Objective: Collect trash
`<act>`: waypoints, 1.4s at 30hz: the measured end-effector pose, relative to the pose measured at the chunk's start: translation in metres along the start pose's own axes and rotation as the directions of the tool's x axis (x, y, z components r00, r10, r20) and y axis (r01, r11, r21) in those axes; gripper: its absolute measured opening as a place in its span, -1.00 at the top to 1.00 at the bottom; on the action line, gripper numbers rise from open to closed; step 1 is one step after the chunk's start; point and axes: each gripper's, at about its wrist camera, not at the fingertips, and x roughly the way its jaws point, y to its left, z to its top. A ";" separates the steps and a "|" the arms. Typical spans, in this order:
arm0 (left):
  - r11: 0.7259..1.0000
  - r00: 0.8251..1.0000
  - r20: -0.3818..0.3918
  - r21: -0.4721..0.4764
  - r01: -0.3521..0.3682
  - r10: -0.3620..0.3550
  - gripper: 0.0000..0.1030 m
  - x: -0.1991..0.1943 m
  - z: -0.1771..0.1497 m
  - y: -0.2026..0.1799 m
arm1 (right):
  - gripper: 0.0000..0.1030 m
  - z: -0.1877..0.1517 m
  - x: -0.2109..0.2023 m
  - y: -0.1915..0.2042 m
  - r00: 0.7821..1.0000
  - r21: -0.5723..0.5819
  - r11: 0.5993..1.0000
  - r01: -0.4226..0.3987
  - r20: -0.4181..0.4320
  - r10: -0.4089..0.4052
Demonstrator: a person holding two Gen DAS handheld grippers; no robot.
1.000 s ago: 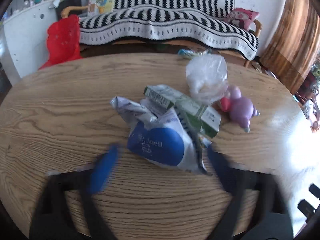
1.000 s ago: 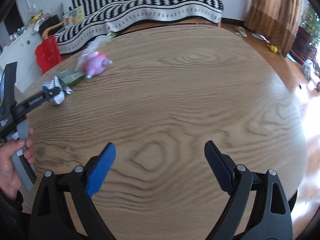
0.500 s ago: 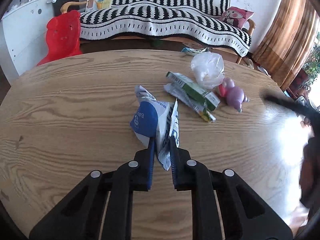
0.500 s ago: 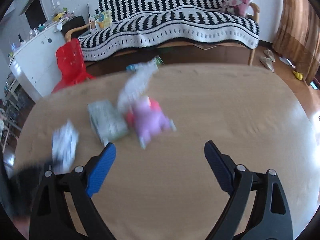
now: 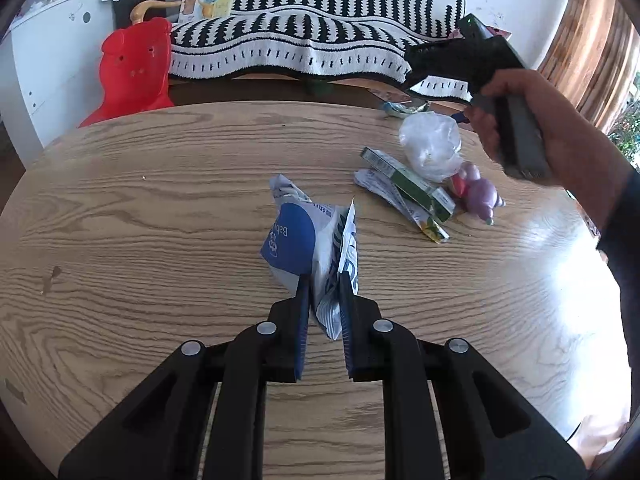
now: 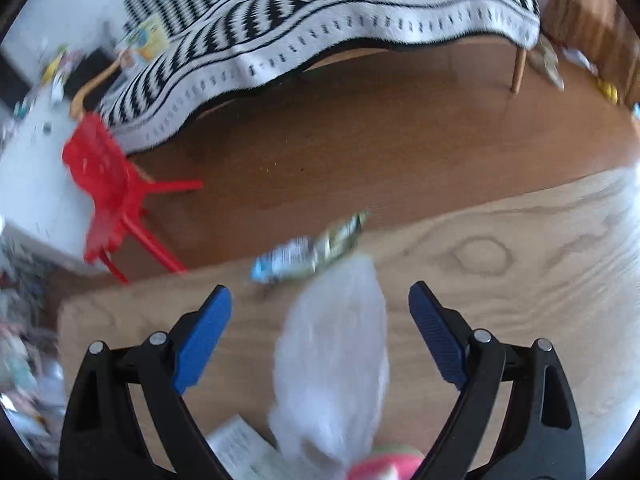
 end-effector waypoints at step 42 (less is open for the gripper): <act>0.950 0.967 0.051 0.205 0.234 -0.249 0.89 -0.062 -0.028 -0.174 | 0.88 -0.212 -0.240 -0.205 0.983 0.038 0.999 -0.026 0.181 0.019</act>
